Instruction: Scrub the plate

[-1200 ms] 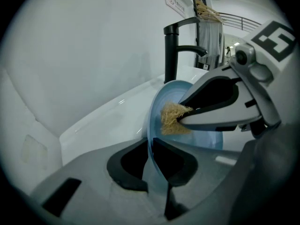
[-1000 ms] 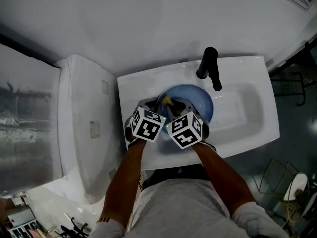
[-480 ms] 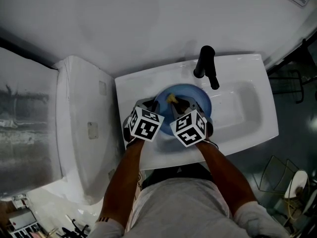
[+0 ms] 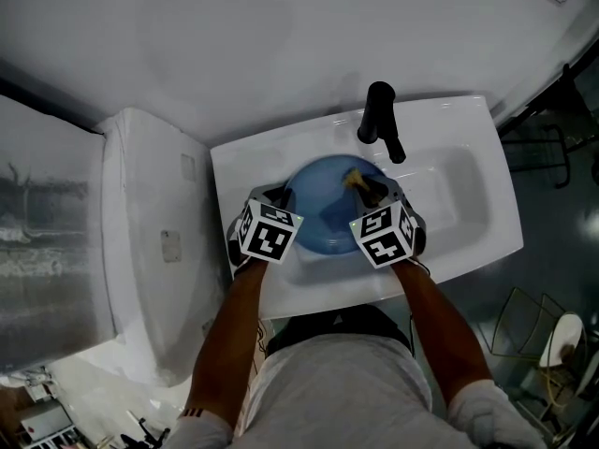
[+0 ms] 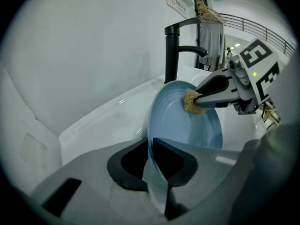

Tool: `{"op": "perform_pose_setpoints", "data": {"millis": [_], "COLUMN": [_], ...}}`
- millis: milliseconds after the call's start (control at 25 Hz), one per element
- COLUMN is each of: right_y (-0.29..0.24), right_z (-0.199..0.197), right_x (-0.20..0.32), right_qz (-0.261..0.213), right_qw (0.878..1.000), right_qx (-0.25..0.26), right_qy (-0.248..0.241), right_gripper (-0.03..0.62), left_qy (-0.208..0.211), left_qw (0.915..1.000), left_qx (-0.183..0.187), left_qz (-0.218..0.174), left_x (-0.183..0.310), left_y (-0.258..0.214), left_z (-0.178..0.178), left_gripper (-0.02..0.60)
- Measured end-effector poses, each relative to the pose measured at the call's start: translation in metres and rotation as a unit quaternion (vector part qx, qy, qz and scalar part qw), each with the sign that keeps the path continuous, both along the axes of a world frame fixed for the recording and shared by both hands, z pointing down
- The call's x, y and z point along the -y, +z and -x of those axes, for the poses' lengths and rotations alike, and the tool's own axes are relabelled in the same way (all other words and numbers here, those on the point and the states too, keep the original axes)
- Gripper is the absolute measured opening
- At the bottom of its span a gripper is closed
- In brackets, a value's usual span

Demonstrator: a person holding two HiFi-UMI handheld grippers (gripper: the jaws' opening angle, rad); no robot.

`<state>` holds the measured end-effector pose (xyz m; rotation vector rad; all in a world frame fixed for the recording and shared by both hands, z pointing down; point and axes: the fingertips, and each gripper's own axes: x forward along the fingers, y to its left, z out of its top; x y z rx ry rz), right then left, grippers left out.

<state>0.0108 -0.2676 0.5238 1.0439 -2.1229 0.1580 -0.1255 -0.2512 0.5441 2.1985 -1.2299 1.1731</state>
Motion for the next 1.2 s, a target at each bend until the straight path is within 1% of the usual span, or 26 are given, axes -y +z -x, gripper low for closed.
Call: {"op": "perform_pose_setpoints", "data": {"millis": [160, 280, 440, 600, 800, 880, 960, 1200], "right_y": [-0.001, -0.006, -0.011, -0.001, 0.021, 0.028, 0.032, 0.032], "right_z": [-0.007, 0.005, 0.042, 0.08, 0.105, 0.109, 0.107, 0.082], "right_x": [0.0, -0.006, -0.026, -0.049, -0.067, -0.072, -0.072, -0.063], "right_qz": [0.0, -0.002, 0.0, 0.014, 0.049, 0.062, 0.065, 0.069], "right_qw": [1.0, 1.0, 0.999, 0.993, 0.984, 0.979, 0.977, 0.978], "right_qx": [-0.002, 0.005, 0.014, 0.007, -0.009, -0.017, -0.025, -0.043], "right_qy": [0.01, -0.002, -0.05, -0.113, -0.174, -0.193, -0.202, -0.193], "right_gripper": [0.063, 0.063, 0.063, 0.063, 0.063, 0.063, 0.063, 0.063], "left_qy": [-0.002, -0.003, -0.003, -0.003, -0.002, -0.002, -0.002, 0.0], "left_qw": [1.0, 1.0, 1.0, 1.0, 1.0, 1.0, 1.0, 1.0], "left_qx": [-0.002, -0.002, -0.003, -0.004, -0.007, -0.007, -0.008, -0.007], "left_qz": [0.001, 0.001, 0.002, 0.002, 0.002, 0.003, 0.002, 0.003], "left_x": [0.0, 0.0, 0.0, 0.0, 0.0, 0.0, 0.0, 0.0], "left_y": [0.0, 0.0, 0.0, 0.0, -0.001, -0.001, -0.001, -0.001], "left_z": [-0.001, 0.0, 0.0, 0.0, -0.001, -0.001, -0.001, -0.001], "left_gripper": [0.046, 0.046, 0.046, 0.046, 0.046, 0.046, 0.046, 0.046]}}
